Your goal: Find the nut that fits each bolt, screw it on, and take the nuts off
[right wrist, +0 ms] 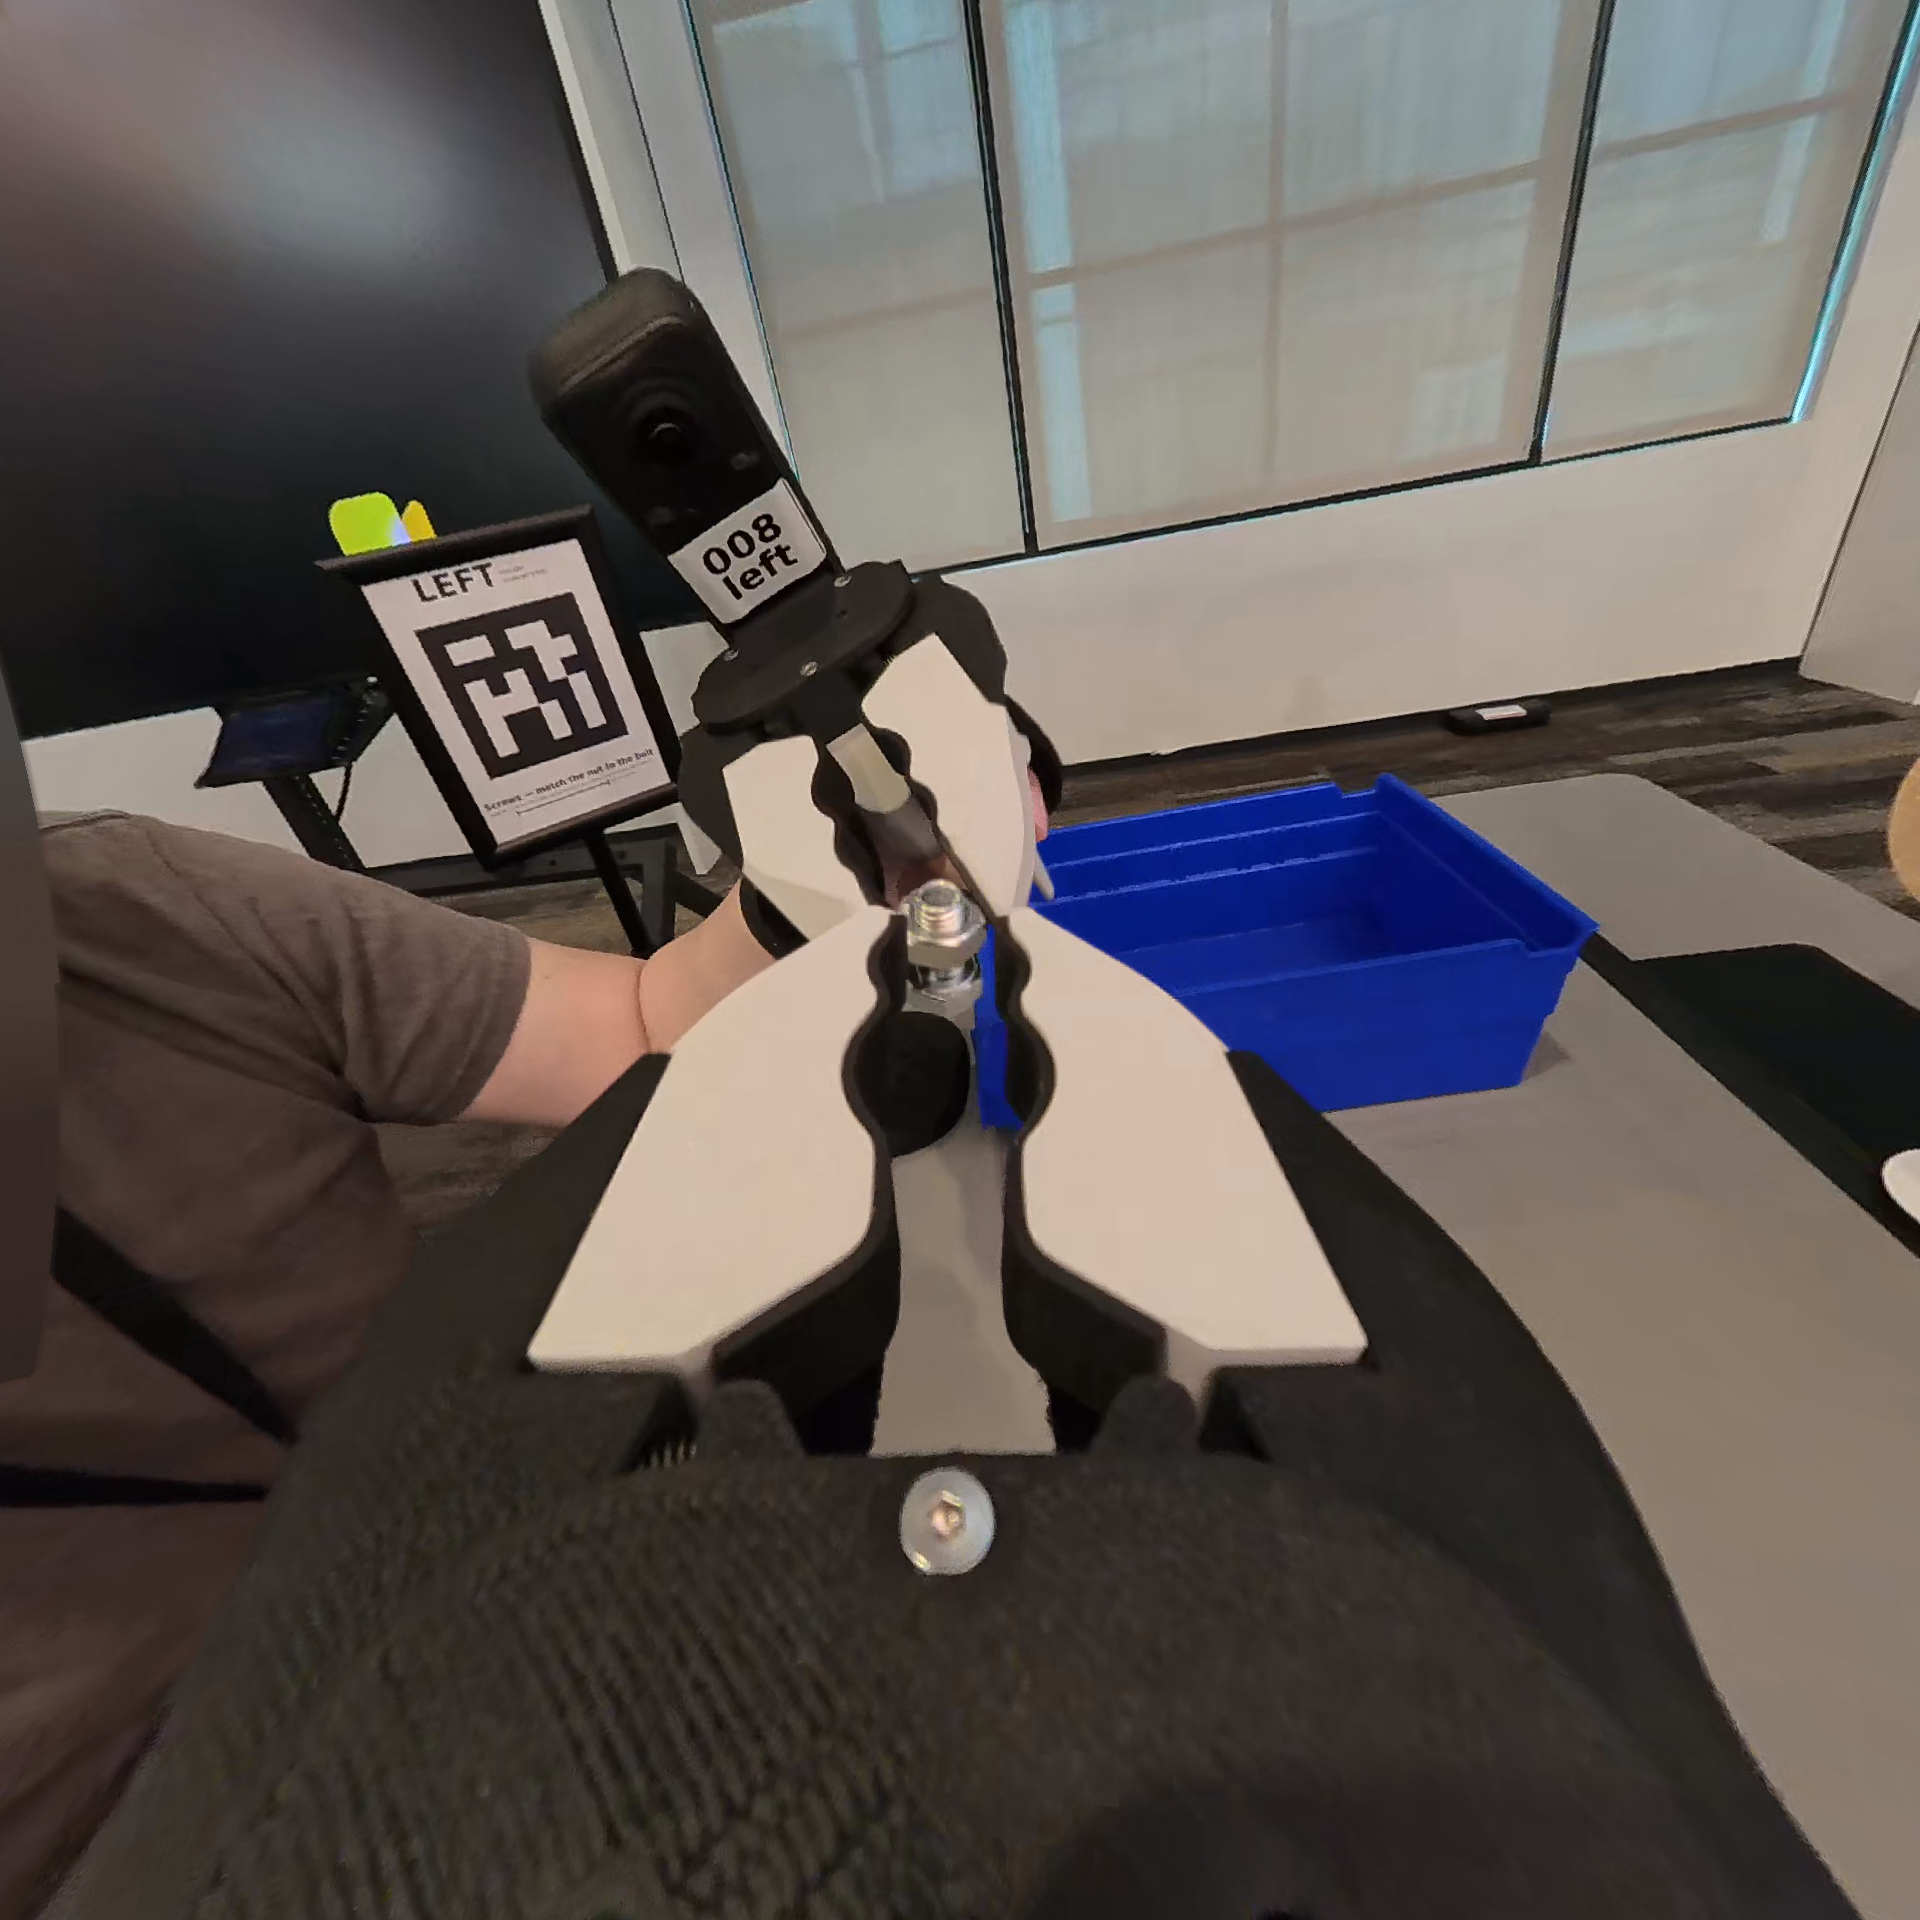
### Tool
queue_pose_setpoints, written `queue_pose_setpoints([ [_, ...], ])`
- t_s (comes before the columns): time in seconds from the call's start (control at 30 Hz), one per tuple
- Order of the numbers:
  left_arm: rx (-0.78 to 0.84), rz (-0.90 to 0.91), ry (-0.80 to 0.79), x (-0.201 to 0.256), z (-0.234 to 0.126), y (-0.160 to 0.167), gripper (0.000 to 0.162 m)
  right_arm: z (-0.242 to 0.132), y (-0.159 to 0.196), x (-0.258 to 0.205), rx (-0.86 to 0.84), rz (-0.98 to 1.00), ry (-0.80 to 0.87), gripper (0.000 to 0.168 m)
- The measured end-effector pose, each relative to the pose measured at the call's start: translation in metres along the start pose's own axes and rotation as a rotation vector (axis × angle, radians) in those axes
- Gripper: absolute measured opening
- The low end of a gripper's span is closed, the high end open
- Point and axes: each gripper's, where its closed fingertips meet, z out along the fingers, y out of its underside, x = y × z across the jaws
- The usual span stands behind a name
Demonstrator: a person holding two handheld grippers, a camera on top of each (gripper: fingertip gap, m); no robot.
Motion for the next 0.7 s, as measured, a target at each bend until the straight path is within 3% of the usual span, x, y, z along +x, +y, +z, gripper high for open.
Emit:
queue_pose_setpoints([
  [0.17,0.025,0.046,-0.067,-0.006,-0.004,-0.006,0.018,0.004,0.003,-0.001,-0.004,0.072,-0.021,0.024],
  [0.37,0.004,0.094,-0.072,-0.002,0.003,-0.002,0.018,0.009,0.005,0.002,0.032,0.307,-0.065,0.038],
  [0.7,0.084,0.119,-0.092,-0.006,-0.008,-0.013,0.018,0.007,0.011,0.004,0.044,0.538,-0.169,0.04],
])
